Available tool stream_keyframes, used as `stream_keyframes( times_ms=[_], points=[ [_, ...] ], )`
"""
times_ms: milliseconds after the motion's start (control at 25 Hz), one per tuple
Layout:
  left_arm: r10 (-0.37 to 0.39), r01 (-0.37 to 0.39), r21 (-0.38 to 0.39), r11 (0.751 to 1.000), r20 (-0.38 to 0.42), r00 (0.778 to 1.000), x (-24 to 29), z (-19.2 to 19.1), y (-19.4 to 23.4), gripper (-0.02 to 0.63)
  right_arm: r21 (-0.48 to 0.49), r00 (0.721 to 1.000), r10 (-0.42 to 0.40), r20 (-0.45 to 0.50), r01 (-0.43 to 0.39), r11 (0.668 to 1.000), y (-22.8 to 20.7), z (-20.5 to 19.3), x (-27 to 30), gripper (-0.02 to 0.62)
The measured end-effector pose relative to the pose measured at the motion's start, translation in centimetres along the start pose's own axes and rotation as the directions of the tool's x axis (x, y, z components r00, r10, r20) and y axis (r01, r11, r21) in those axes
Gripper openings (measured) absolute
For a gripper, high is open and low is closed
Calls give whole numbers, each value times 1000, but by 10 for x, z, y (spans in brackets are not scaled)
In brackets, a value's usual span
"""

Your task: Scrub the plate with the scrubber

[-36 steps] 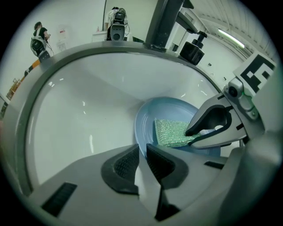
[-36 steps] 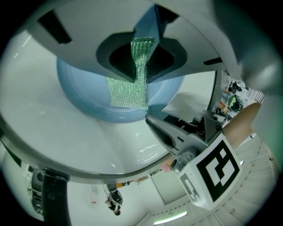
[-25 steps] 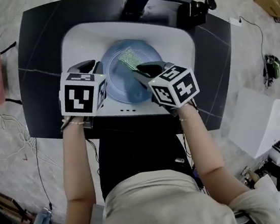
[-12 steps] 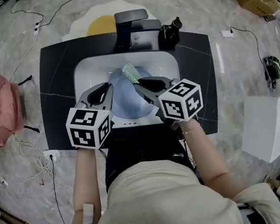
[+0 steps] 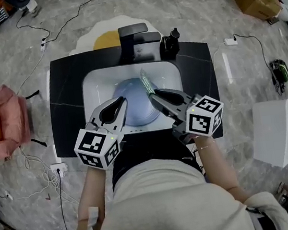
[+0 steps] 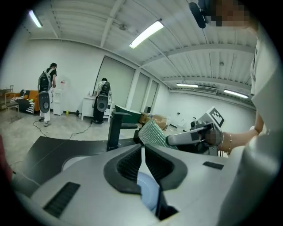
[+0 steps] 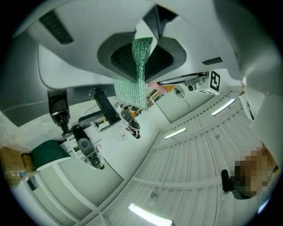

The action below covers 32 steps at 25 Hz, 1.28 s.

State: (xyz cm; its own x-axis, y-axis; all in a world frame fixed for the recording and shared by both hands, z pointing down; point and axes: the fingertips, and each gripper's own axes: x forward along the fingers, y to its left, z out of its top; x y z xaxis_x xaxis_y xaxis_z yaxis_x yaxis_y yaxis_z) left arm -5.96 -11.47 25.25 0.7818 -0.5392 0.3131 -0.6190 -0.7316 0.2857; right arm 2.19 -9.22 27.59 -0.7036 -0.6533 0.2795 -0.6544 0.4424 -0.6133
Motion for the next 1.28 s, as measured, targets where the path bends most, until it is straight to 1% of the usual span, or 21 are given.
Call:
stream_keyframes(
  times_ms=[80, 240, 400, 480, 600, 680, 840, 1080, 1280],
  points=[
    [-8, 8, -25, 1000, -7, 1000, -1, -7, -5, 40, 23, 1000, 3, 24, -4, 1000, 3, -2, -9, 72],
    [-49, 45, -70, 997, -63, 997, 1, -24, -18, 40, 92, 996, 17, 84, -25, 995, 14, -1, -20, 72],
    [-44, 38, -91, 995, -67, 997, 3, -27, -24, 40, 64, 996, -6, 91, 0, 998, 16, -3, -25, 72],
    [-35, 30, -72, 997, -70, 997, 4, -26, -26, 37, 59, 996, -6, 91, 1, 998, 18, -3, -26, 72],
    [-16, 18, 12, 1000, -88, 996, 6, -26, -28, 31, 22, 997, 0, 74, -1, 1000, 21, -4, -24, 72],
    [-6, 10, 38, 999, -93, 996, 6, -27, -29, 29, 9, 998, 3, 61, -4, 1000, 22, -6, -22, 72],
    [-18, 18, -3, 1000, -77, 997, 4, -23, -29, 29, 6, 998, 18, 53, -18, 1000, 26, -7, -19, 71],
    [-26, 26, -5, 1000, -77, 997, 3, -21, -30, 28, 20, 999, 7, 45, -8, 1000, 24, -11, -17, 71],
    [-26, 23, -28, 999, -81, 996, 3, -22, -27, 28, 18, 1000, -6, 19, 6, 1000, 22, -15, -13, 71]
  ],
)
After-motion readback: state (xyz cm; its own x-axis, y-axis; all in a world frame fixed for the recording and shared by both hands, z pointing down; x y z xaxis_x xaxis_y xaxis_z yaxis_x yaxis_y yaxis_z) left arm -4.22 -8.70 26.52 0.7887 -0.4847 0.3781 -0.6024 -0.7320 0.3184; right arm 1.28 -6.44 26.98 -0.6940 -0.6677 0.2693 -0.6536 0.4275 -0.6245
